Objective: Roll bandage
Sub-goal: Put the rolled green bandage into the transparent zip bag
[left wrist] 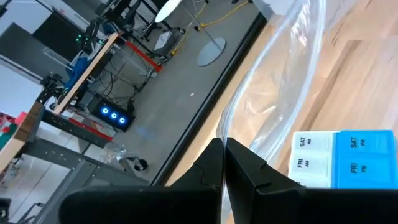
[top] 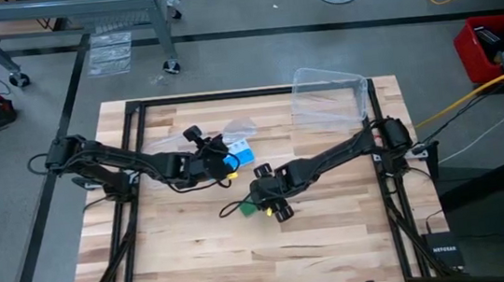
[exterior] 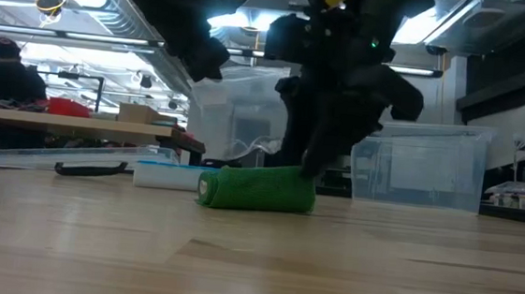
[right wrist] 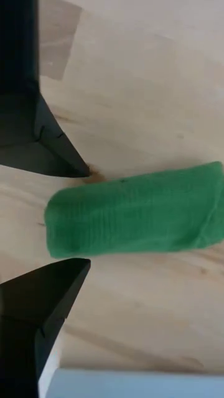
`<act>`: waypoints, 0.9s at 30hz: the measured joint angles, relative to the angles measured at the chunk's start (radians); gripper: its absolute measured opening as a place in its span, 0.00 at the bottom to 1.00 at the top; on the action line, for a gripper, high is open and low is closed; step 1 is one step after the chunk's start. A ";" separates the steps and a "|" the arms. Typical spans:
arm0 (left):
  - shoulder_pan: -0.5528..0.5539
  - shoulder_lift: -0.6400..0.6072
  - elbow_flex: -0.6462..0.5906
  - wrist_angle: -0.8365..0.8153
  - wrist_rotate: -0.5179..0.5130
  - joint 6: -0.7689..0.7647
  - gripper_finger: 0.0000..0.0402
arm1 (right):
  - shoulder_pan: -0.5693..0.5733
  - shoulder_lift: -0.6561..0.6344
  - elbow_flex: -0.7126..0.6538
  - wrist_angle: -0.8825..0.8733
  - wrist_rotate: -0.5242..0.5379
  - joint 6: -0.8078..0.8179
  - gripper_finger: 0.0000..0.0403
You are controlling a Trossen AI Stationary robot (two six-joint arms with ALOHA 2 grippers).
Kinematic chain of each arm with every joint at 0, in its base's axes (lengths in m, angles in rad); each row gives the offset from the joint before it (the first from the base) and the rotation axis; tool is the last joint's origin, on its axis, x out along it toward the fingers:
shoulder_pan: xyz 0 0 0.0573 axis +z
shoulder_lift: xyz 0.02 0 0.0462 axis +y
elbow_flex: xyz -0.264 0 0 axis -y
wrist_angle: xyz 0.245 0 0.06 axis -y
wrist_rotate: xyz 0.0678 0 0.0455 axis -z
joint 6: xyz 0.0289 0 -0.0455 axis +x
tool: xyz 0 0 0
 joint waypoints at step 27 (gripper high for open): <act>0.000 0.000 0.000 -0.188 -0.002 -0.141 0.00 | 0.000 0.082 0.223 -0.358 0.102 -0.006 0.14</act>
